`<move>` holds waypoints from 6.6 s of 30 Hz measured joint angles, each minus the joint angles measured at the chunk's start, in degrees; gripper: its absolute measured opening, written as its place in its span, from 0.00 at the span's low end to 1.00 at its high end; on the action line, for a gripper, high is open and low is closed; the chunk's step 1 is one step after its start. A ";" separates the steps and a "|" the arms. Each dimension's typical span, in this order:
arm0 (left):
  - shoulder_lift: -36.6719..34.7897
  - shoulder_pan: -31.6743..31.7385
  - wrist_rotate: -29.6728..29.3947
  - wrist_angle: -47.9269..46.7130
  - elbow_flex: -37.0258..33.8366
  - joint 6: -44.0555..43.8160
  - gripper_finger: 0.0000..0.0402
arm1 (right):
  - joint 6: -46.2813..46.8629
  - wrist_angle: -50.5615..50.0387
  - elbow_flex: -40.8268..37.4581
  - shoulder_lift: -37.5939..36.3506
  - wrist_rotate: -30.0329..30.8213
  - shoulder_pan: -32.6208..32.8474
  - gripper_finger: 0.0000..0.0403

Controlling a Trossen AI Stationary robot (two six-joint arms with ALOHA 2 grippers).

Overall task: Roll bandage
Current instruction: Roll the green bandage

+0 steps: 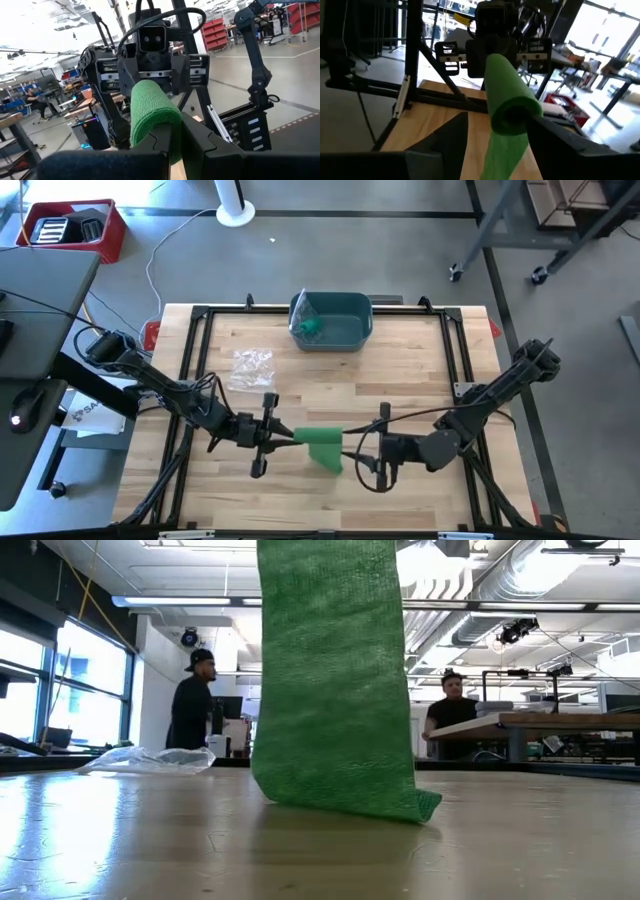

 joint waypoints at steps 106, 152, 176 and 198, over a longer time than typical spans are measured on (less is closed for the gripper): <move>7.06 -6.41 -0.43 -0.87 13.18 -2.58 0.02 | -6.89 -12.86 0.36 -3.45 2.04 5.93 0.49; 7.52 32.87 -3.85 0.97 -21.22 -17.12 0.03 | -2.10 -6.51 -7.77 24.47 -56.90 -22.76 0.49; 7.58 33.08 -7.60 1.29 -22.16 -17.20 0.03 | 7.99 -23.95 -6.57 18.93 -49.91 -18.89 0.01; 7.58 26.37 -4.08 3.18 -22.25 -18.65 0.02 | -6.34 -5.87 -6.50 -12.65 -4.24 -1.96 0.00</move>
